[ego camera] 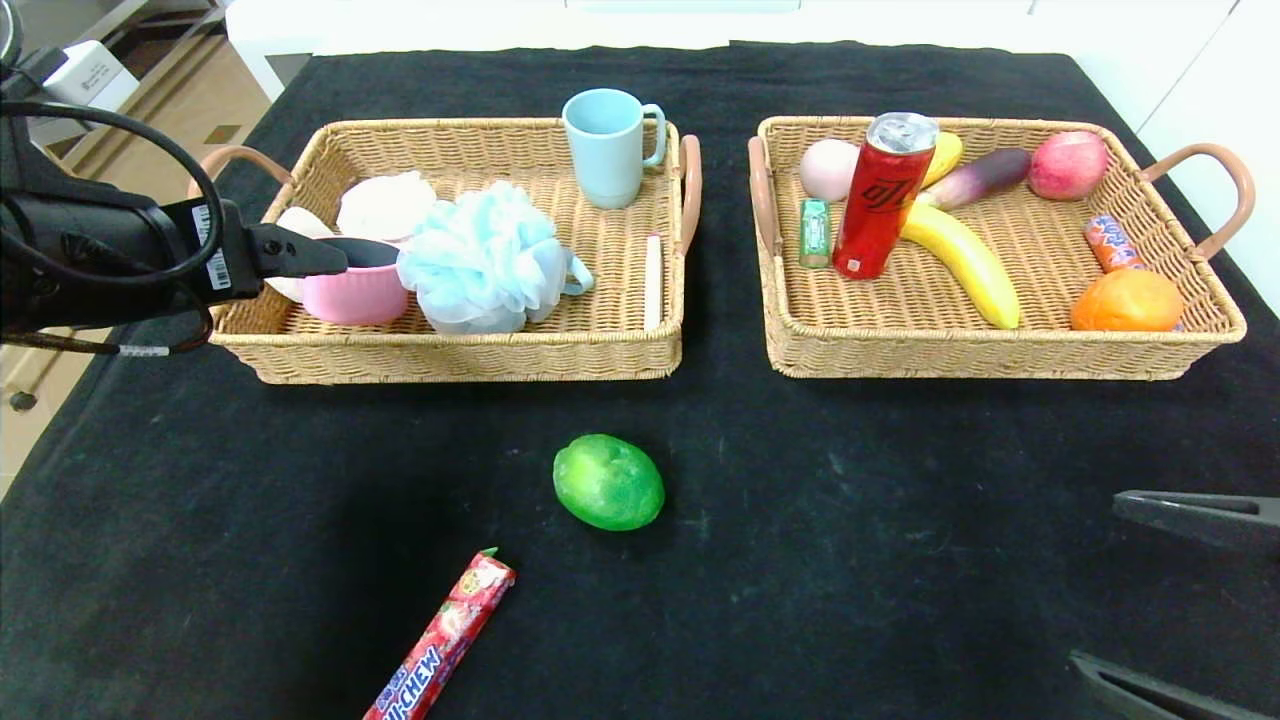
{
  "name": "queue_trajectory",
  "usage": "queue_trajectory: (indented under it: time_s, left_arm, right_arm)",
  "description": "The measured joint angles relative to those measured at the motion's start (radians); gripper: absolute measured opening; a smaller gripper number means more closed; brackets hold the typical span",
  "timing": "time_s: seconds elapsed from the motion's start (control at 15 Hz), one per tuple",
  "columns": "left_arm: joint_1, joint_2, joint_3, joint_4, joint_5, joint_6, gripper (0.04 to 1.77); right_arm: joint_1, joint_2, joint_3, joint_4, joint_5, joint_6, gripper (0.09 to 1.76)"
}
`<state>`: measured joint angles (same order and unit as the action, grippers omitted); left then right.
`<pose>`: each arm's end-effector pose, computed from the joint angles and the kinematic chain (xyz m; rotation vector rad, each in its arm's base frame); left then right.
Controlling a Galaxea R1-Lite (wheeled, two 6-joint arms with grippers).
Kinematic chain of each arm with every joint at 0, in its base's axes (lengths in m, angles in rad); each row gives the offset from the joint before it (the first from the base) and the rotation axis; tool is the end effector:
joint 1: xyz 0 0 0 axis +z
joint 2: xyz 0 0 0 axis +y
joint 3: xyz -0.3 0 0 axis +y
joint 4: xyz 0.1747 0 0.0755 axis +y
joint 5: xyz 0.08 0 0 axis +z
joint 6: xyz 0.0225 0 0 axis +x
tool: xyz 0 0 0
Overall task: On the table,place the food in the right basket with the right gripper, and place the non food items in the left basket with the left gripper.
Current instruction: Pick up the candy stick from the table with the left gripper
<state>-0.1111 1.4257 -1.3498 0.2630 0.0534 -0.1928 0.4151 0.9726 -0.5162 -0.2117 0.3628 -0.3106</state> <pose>0.2319 -0.0247 0.3248 -0.1631 0.3421 -0.0244 0.1058 0.0554 0.2142 -0.2998 0.1287 0.8067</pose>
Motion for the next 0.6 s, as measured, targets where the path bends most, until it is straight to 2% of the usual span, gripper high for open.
queue_trajectory:
  time_s: [0.2,0.4,0.6]
  left_arm:
    - [-0.103,-0.081,0.070,0.067,0.009,0.000,1.65]
    - [-0.203,-0.134,0.098,0.142,0.019,0.000,1.67]
    - [-0.298,-0.153,0.132,0.149,0.066,0.001,1.69]
  right_arm:
    - [0.000,0.000,0.002,0.000,0.000,-0.001,1.71]
    - [0.000,0.003,0.005,0.000,0.000,-0.001,1.71]
    - [0.000,0.006,0.007,-0.001,0.000,-0.001,1.71]
